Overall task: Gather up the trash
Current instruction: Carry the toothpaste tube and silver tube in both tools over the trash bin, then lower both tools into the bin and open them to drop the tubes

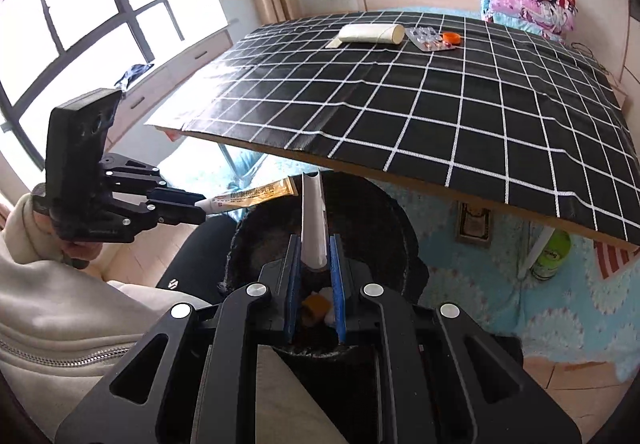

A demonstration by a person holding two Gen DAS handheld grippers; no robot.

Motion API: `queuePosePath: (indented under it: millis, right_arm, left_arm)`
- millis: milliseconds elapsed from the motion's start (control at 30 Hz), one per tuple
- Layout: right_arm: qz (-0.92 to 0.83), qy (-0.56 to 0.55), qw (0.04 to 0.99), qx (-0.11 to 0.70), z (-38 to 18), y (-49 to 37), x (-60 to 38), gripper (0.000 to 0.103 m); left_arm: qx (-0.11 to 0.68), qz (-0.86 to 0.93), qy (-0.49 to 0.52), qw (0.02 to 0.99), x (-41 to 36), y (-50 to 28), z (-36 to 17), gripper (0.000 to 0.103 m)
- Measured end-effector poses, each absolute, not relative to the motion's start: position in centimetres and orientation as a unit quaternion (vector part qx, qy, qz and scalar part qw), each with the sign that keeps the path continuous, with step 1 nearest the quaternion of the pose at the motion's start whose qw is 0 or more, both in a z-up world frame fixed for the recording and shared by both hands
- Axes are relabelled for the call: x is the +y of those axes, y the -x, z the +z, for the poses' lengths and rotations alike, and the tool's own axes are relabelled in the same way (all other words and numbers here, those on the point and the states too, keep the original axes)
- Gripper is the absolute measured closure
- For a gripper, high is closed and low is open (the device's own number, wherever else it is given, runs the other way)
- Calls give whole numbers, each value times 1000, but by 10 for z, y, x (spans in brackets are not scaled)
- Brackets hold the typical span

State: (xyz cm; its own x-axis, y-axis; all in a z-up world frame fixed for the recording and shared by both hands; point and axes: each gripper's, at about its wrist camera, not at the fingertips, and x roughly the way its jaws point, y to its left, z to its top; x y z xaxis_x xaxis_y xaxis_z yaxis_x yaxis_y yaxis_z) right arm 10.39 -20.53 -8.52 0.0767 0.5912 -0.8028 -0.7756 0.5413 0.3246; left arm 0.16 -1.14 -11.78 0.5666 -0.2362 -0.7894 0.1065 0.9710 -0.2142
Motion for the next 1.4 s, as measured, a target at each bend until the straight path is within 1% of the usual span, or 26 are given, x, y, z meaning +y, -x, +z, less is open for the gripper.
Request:
queuePosePath:
  millis: [400, 667, 967, 1400]
  right_arm:
    - [441, 112, 693, 560, -153, -100, -192, 88]
    - [425, 128, 673, 592, -192, -102, -177, 88]
    - [411, 142, 661, 612, -214, -109, -166, 88]
    - [409, 157, 649, 622, -228, -108, -157, 88]
  left_arm:
    - [526, -82, 83, 842, -17, -16, -183, 90]
    - [550, -76, 76, 828, -23, -35, -209, 90]
    - [567, -72, 75, 817, -26, -50, -226, 90]
    - [582, -70, 74, 807, -31, -57, -237, 90]
